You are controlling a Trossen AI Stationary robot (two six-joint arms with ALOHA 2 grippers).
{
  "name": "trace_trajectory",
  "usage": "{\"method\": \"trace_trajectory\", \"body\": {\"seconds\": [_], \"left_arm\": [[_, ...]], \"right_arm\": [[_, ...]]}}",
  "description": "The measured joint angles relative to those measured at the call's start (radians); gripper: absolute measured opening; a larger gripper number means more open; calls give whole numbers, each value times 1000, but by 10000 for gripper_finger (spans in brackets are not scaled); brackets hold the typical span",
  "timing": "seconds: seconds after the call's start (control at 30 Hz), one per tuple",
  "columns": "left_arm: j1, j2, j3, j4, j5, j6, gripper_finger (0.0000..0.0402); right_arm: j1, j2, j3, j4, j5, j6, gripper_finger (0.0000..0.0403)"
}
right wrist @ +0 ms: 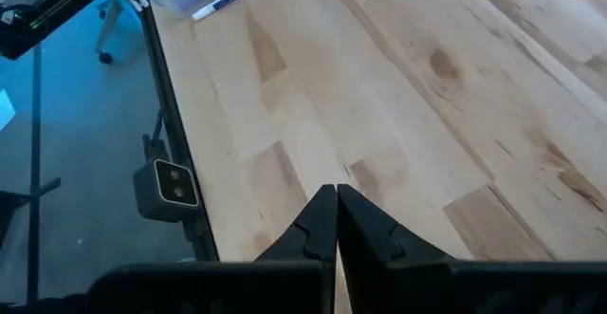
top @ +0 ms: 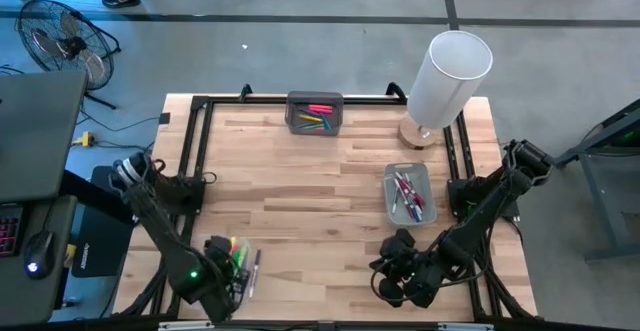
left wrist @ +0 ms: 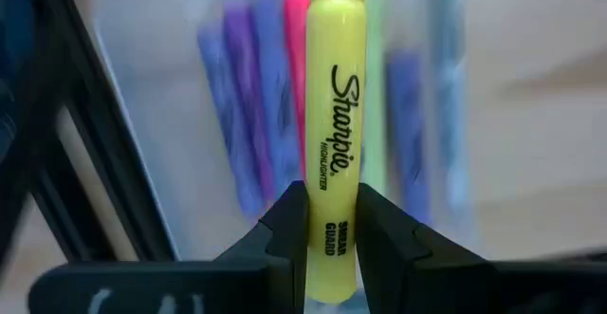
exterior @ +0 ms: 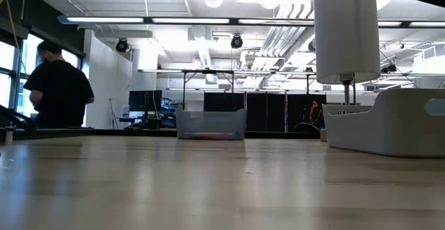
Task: Pick & Place Markers
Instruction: Put the yellow highlighter pen into the transparent bin, then put the blue marker pen into the gray bin
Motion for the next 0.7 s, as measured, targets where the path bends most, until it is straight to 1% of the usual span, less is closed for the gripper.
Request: {"method": "trace_trajectory", "body": {"seconds": [0.03, 0.1, 0.2, 0.3, 0.37, 0.43, 0.5, 0.57, 0.7], "left_arm": [[-11, -5, -27, 41, 31, -14, 58], [-26, -5, -85, 119, 61, -23, 80], [-34, -3, -144, 208, 62, -41, 143], [-34, -3, -160, 211, 62, -35, 208], [-34, -5, -159, 212, 62, 13, 244], [-34, -14, -159, 206, 57, 67, 270], [-34, -32, -147, 177, 47, 127, 286], [-34, -49, -123, 137, 18, 173, 290], [-34, -100, -73, 32, -102, 273, 284]], "right_arm": [[0, 0, 0, 5, -3, 0, 0], [0, 0, 0, 19, -5, 0, 0], [-6, 0, 0, 39, -8, 3, 0], [-19, 0, 0, 56, -13, 16, 0], [-27, 0, 0, 73, -14, 17, 0], [-35, 0, 0, 99, -11, 19, 0], [-44, 0, 0, 132, -9, 28, 0], [-51, 3, 13, 144, -6, 25, 0], [-77, 44, 103, 142, 31, -39, 0]]}}
